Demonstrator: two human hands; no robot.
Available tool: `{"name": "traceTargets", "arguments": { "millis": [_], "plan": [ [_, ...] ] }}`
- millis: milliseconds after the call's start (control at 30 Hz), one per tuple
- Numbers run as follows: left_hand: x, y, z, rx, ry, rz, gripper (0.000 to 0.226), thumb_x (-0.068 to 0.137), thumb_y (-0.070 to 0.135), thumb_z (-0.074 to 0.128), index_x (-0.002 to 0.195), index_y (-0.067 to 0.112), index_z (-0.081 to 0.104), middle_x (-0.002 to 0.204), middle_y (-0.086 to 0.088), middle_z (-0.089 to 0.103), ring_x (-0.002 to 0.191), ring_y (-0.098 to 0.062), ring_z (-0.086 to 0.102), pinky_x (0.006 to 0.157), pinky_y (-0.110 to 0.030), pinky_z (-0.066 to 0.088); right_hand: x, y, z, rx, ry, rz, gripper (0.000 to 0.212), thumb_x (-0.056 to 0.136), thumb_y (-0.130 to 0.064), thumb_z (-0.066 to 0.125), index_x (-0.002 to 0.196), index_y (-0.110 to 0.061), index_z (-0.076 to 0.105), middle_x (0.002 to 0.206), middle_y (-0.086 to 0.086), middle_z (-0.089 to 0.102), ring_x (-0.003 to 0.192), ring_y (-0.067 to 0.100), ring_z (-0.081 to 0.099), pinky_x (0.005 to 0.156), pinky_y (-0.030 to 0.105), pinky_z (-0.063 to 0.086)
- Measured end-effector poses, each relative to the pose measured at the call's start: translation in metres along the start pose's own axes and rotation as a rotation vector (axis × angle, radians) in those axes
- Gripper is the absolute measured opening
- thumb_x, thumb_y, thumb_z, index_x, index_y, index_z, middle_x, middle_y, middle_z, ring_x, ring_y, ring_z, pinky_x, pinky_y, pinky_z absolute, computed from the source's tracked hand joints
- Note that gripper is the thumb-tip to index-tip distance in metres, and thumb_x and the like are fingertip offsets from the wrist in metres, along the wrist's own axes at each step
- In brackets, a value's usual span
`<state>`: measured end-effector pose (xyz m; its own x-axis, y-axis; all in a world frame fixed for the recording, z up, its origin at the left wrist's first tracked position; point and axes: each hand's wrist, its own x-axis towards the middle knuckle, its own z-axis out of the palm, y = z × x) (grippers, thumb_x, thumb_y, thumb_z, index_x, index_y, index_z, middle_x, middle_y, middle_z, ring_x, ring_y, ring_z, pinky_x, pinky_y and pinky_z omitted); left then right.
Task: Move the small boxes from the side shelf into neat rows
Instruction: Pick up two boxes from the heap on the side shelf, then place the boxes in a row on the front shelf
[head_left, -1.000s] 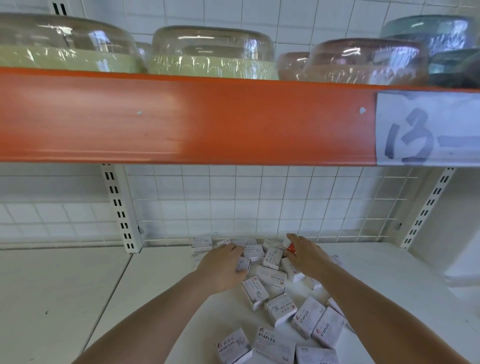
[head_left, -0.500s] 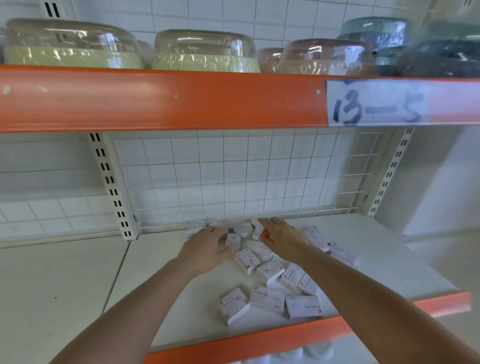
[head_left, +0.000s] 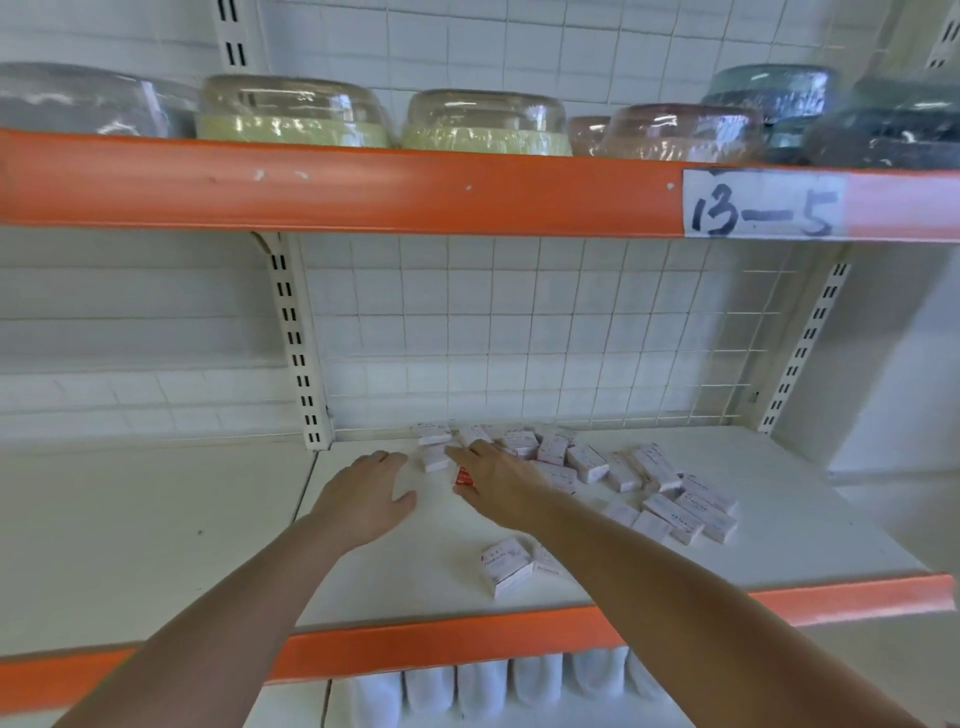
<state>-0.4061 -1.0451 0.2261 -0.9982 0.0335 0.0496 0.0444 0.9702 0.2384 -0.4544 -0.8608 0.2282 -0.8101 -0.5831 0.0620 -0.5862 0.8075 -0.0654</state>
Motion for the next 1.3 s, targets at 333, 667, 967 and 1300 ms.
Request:
{"name": "traceTargets", "arguments": {
  "millis": [333, 667, 967, 1300],
  "plan": [
    [-0.027, -0.054, -0.015, 0.054, -0.003, -0.063, 0.058, 0.097, 0.041, 0.044, 0.149, 0.02, 0.027, 0.151, 0.002, 0.034, 0.138, -0.018, 0.033, 0.108, -0.033, 0.036, 0.015, -0.057, 0.0, 0.002, -0.017, -0.049, 0.053, 0.101, -0.033, 0.042, 0.15, -0.02, 0.025, 0.141, 0.01, 0.04, 0.131, 0.029, 0.038, 0.095, 0.047, 0.045],
    [-0.054, -0.137, -0.041, 0.079, -0.027, -0.016, 0.059, 0.098, 0.04, 0.044, 0.15, 0.02, 0.026, 0.152, 0.002, 0.033, 0.137, -0.017, 0.033, 0.107, -0.031, 0.035, 0.044, -0.145, 0.006, 0.036, -0.014, -0.014, 0.051, 0.1, -0.03, 0.044, 0.148, -0.016, 0.031, 0.137, 0.012, 0.044, 0.127, 0.03, 0.042, 0.098, 0.045, 0.042],
    [-0.086, -0.233, -0.07, 0.106, -0.04, 0.01, 0.06, 0.097, 0.04, 0.045, 0.15, 0.019, 0.027, 0.151, 0.002, 0.035, 0.136, -0.018, 0.036, 0.107, -0.032, 0.037, 0.072, -0.247, 0.014, 0.079, -0.035, 0.009, 0.054, 0.101, -0.029, 0.043, 0.151, -0.018, 0.025, 0.142, 0.011, 0.039, 0.132, 0.028, 0.037, 0.102, 0.043, 0.04],
    [-0.119, -0.31, -0.091, 0.105, -0.052, -0.051, 0.058, 0.098, 0.039, 0.043, 0.15, 0.019, 0.026, 0.151, 0.001, 0.035, 0.136, -0.018, 0.035, 0.106, -0.031, 0.035, 0.112, -0.328, 0.023, 0.06, -0.034, -0.044, 0.053, 0.101, -0.03, 0.042, 0.15, -0.02, 0.025, 0.141, 0.009, 0.04, 0.129, 0.027, 0.04, 0.1, 0.042, 0.043]
  ]
}}
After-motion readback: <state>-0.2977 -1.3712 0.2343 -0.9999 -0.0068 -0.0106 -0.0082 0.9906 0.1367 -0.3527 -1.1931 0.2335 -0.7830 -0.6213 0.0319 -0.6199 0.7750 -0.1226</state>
